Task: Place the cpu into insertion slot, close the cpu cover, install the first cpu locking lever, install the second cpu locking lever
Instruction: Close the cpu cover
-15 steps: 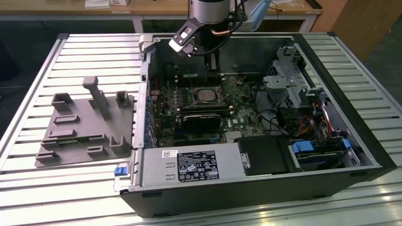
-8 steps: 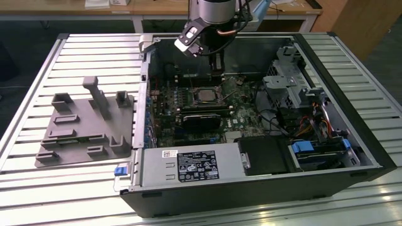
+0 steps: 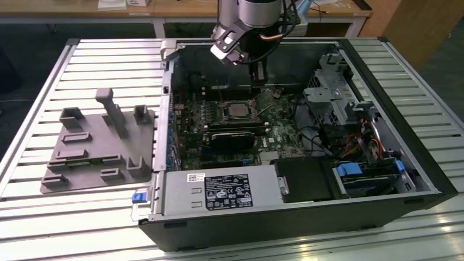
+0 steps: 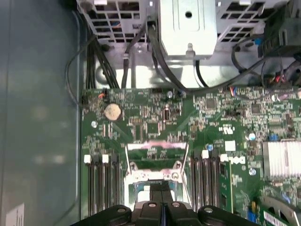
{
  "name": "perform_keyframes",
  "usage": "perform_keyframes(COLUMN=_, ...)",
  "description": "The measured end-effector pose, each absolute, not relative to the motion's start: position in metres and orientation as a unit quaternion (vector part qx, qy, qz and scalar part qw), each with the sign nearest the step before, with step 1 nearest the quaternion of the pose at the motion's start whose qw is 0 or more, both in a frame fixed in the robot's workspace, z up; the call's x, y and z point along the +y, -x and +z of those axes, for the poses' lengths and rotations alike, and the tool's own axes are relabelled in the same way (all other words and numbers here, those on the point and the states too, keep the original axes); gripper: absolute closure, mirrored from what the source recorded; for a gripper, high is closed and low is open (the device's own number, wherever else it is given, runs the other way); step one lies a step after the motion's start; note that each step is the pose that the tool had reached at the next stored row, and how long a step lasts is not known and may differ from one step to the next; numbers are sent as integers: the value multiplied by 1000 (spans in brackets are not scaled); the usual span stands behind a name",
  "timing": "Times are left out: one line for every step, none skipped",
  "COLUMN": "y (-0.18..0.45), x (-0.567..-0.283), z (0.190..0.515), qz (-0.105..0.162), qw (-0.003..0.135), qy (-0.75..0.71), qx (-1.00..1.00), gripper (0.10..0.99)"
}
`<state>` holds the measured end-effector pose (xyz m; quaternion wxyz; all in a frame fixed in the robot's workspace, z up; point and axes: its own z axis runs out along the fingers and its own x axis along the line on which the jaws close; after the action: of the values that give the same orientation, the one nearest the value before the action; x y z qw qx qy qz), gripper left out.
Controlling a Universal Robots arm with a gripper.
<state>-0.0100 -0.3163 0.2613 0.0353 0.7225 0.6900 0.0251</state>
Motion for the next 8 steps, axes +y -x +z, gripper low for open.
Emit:
perform_keyframes(y=8, x=-316, z=261, qz=25, qw=35, qy=-722, qx=690, gripper=984)
perform_keyframes(y=5, x=-316, z=261, qz=25, qw=35, qy=-723, qx=690, gripper=984)
perform_keyframes(y=2, x=-316, z=261, qz=25, qw=35, qy=-723, qx=690, gripper=984)
perform_keyframes(y=0, x=-316, z=261, qz=25, qw=35, qy=-722, qx=690, gripper=984)
perform_keyframes(y=-3, x=-316, z=261, qz=25, qw=35, qy=-722, qx=690, gripper=984)
perform_keyframes(y=-6, x=-316, z=261, qz=25, qw=35, qy=-723, qx=690, gripper=984)
perform_keyframes(y=-10, x=-316, z=261, qz=25, qw=35, qy=-722, qx=690, gripper=984)
perform_keyframes(y=-13, x=-316, z=261, qz=25, qw=35, qy=-722, qx=690, gripper=984)
